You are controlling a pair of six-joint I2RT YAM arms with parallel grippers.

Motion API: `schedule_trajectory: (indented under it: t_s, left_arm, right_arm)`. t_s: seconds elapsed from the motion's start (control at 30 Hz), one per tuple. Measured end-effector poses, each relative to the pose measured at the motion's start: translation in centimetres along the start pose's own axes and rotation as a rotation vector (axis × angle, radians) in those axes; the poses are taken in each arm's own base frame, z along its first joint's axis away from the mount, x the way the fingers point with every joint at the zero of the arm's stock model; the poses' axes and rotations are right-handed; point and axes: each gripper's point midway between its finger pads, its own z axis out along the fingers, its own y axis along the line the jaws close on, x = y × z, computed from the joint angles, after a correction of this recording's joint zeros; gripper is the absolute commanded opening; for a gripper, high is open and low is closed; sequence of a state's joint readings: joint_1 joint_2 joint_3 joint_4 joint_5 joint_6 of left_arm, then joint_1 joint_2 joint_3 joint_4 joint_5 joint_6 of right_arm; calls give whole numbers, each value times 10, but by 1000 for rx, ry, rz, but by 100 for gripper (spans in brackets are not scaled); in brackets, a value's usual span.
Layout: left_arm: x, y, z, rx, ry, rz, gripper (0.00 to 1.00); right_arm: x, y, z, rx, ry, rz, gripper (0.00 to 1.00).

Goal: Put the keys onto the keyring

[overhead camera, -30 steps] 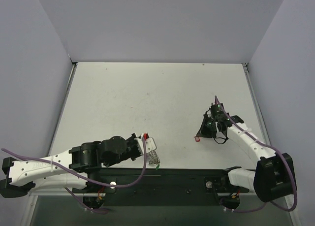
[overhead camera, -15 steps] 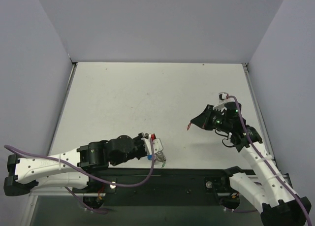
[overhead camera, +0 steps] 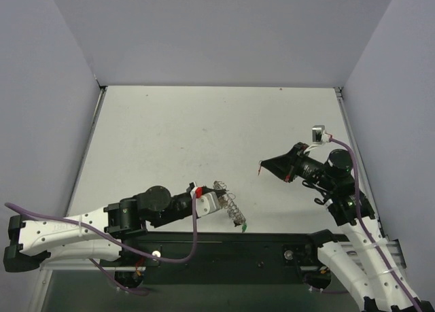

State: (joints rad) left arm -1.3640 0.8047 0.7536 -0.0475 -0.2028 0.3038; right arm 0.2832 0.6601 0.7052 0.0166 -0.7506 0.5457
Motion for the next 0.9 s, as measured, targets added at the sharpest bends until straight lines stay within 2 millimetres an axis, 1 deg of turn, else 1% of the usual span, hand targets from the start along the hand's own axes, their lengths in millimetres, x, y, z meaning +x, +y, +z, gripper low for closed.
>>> schedule_trajectory:
  t_s: [0.1,0.2,0.4,0.5,0.63,0.8,0.9]
  left_arm:
    - [-4,-2,2,11,-19,0,0]
    - [-5,-4,8,20,-26,6,0]
    - [6,-8,17,30,9,31,0]
    - [7,-5,17,23,12,37,0]
    - [8,2,17,7,14,39,0]
    - [4,9,14,-2,-3,28,0]
    - [1,9,13,5,-17,13,0]
  right_arm:
    - [-4,8,-2,-31,-14,-15,0]
    - [-3,12,-2,-60,-5,-20,0]
    - [10,24,2,-154,77,-13,0]
    - [17,28,3,-183,114,-9,0]
    - [22,38,0,-233,140,-27,0]
    - [30,50,-3,-293,173,-40,0]
    - [31,57,-4,-325,180,-52,0]
